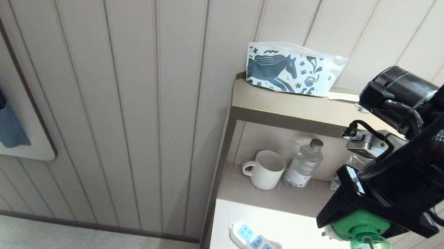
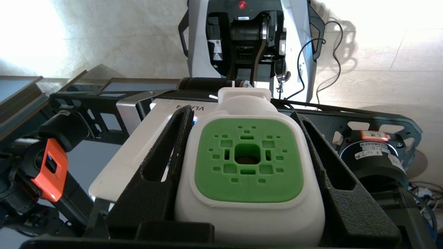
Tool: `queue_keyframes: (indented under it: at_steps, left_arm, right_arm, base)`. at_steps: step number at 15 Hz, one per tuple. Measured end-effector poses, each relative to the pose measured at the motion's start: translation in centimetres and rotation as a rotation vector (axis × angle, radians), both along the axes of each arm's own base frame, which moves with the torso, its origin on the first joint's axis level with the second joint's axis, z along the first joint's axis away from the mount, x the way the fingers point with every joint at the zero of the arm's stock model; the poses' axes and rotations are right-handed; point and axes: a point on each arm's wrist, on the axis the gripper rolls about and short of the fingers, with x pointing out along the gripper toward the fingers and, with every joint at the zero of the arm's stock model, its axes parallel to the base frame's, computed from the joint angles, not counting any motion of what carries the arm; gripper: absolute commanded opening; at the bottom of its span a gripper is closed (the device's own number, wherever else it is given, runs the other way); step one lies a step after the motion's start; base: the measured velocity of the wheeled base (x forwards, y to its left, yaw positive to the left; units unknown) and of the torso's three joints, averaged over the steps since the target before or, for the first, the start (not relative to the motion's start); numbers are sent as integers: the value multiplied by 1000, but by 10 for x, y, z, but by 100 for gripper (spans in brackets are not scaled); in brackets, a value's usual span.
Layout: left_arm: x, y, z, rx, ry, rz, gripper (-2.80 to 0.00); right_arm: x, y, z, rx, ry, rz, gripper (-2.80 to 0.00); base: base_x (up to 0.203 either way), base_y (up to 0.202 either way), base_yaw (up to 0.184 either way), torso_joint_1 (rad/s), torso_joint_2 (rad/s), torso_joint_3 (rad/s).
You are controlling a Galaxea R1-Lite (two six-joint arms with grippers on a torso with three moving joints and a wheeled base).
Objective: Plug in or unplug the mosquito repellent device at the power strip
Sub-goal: Insert the plug into the socket
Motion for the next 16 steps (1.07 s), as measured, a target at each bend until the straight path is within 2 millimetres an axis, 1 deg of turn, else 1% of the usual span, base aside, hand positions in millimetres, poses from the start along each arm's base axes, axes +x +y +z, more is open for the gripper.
queue_keyframes:
  at_steps: [2,4,9,16]
  left_arm:
    - [0,0,0,0,0,0,-280]
    - [0,0,0,0,0,0,-280]
    - [0,0,0,0,0,0,-280]
    - [0,0,0,0,0,0,-280]
  right_arm:
    - [3,2,-6,-5,17,-5,-280]
    - [9,5,-18,-8,36,-26,-280]
    - [22,13,-59,-28,90,-64,-280]
    - [33,18,-118,-57,144,-88,-280]
  base:
    - [0,0,0,0,0,0]
    - [0,0,0,0,0,0]
    - [0,0,0,0,0,0]
    - [0,0,0,0,0,0]
